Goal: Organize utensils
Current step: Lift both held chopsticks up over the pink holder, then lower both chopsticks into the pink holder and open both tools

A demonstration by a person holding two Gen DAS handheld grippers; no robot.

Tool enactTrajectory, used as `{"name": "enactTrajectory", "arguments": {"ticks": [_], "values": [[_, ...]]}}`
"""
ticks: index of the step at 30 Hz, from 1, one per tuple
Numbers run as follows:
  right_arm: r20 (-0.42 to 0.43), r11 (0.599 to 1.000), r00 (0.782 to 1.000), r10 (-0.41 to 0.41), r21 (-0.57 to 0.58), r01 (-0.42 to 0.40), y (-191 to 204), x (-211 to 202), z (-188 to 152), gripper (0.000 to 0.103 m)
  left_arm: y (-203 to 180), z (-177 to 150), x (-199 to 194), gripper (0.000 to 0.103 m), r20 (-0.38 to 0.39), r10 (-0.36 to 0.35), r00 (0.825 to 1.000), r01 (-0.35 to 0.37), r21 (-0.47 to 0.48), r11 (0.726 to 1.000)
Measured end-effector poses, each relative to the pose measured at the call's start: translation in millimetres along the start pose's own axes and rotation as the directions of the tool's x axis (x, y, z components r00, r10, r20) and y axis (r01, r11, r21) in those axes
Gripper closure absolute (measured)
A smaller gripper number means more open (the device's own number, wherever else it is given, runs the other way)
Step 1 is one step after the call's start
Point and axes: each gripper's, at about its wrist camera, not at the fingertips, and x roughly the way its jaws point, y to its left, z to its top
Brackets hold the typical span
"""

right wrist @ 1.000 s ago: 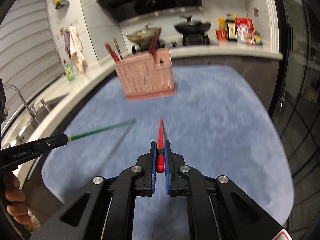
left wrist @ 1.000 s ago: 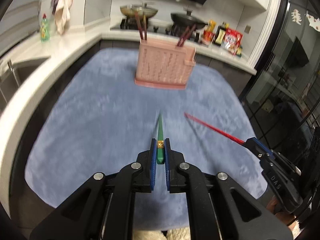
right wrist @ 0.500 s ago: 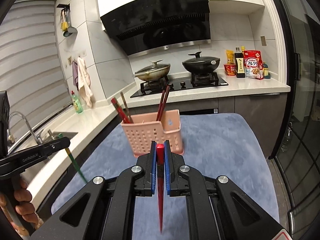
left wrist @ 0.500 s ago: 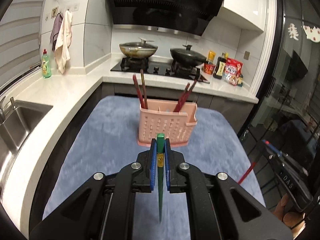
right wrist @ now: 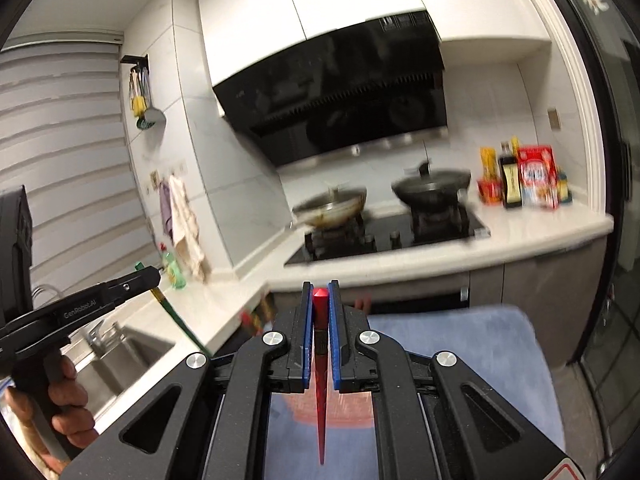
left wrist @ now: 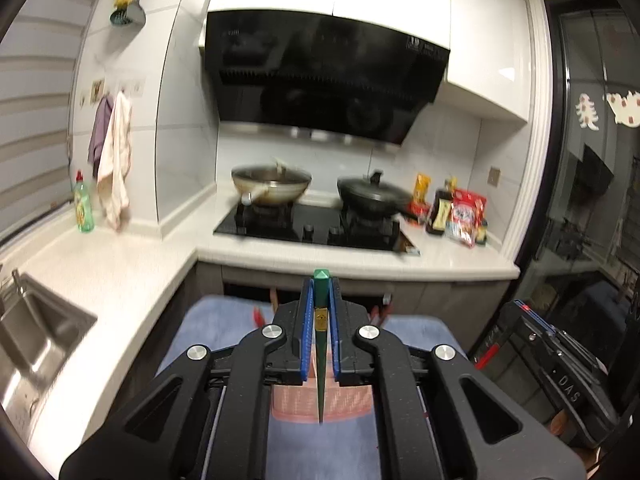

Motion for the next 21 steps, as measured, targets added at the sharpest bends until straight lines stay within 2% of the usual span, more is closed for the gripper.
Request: {"name": "enactTrajectory", "arguments": {"ticks": [7, 11, 15, 21], "values": [[0.052, 1.0, 0.999, 0.011, 0.0, -0.011, 7, 52, 38, 0.096, -1, 38, 34, 0.096, 0.07, 0.016, 0.997, -0.015, -0.007, 1.0], [0.059, 1.0, 0.998, 0.011, -0.01, -0.01, 10, 78, 43, 0.096, 2, 43, 52, 0.096, 0.076, 0.032, 0.997, -0.032, -0.005, 0.999], [0.023, 1.0, 0.999, 0.028, 0.011, -0.028, 6, 105, 30, 0.096, 5, 35, 73, 0.096, 0.06, 0.039, 0.997, -0.039, -0.004, 0.999], [-0.075, 0.999, 0.997, 0.028, 0.042, -0.025, -13, 137, -12, 0.096, 14, 5, 105, 0.096, -0.005, 0.046, 0.999, -0.046, -0.004, 0.999]]}}
